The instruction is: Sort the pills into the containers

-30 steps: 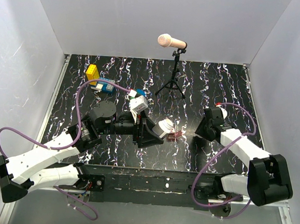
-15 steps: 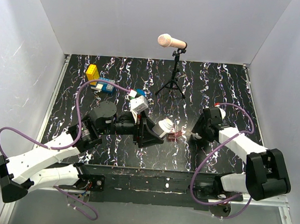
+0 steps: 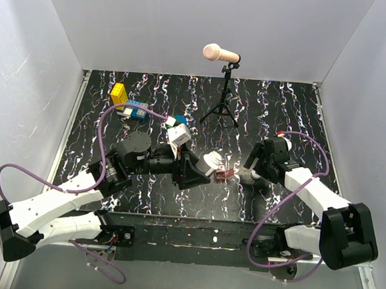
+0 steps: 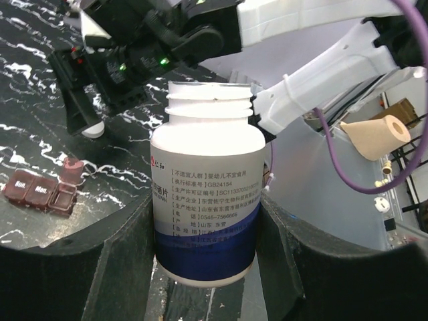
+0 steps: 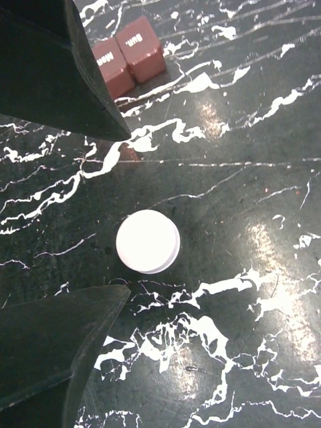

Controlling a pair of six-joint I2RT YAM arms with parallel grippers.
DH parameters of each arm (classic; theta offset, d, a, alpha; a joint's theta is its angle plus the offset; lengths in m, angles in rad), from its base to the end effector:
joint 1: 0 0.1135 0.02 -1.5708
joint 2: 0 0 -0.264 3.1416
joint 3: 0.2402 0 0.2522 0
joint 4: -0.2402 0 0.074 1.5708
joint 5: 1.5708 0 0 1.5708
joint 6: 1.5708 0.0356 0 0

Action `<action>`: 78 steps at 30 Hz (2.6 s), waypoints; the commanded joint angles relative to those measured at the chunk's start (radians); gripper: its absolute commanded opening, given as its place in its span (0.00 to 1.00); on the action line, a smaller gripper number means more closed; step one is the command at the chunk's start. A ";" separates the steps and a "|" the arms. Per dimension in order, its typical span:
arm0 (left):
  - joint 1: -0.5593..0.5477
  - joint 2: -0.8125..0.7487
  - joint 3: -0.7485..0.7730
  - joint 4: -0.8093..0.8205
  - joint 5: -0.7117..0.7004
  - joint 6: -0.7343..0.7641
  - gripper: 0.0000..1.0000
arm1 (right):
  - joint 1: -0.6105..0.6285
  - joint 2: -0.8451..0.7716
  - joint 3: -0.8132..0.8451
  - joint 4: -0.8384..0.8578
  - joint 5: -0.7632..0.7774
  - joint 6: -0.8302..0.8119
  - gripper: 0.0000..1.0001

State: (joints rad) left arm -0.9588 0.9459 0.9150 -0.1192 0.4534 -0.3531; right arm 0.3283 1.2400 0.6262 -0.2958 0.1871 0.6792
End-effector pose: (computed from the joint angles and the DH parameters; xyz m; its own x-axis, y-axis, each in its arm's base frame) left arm 0.1119 -0.1866 0.3642 -0.4211 0.0588 -0.9051 0.8942 0.1943 -0.4034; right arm 0.2255 0.0698 0.1851 -0.7124 0.4094 -0.5700 0.3069 0.9122 0.2715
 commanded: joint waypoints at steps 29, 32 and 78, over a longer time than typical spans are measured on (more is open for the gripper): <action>-0.003 0.211 -0.107 0.032 -0.217 0.419 0.00 | -0.005 -0.237 0.090 -0.140 -0.121 -0.133 0.95; 0.000 0.255 -0.102 0.044 -0.176 0.463 0.00 | -0.006 -0.247 0.092 -0.149 -0.123 -0.139 0.96; 0.160 0.720 0.232 -0.303 0.047 0.902 0.00 | -0.055 -0.205 0.078 -0.171 -0.218 -0.179 0.98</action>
State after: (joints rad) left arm -0.8040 1.6634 1.0977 -0.3698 0.4896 0.5159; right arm 0.2825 1.0351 0.6861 -0.4725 -0.0231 0.5114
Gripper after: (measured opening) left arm 0.515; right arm 0.979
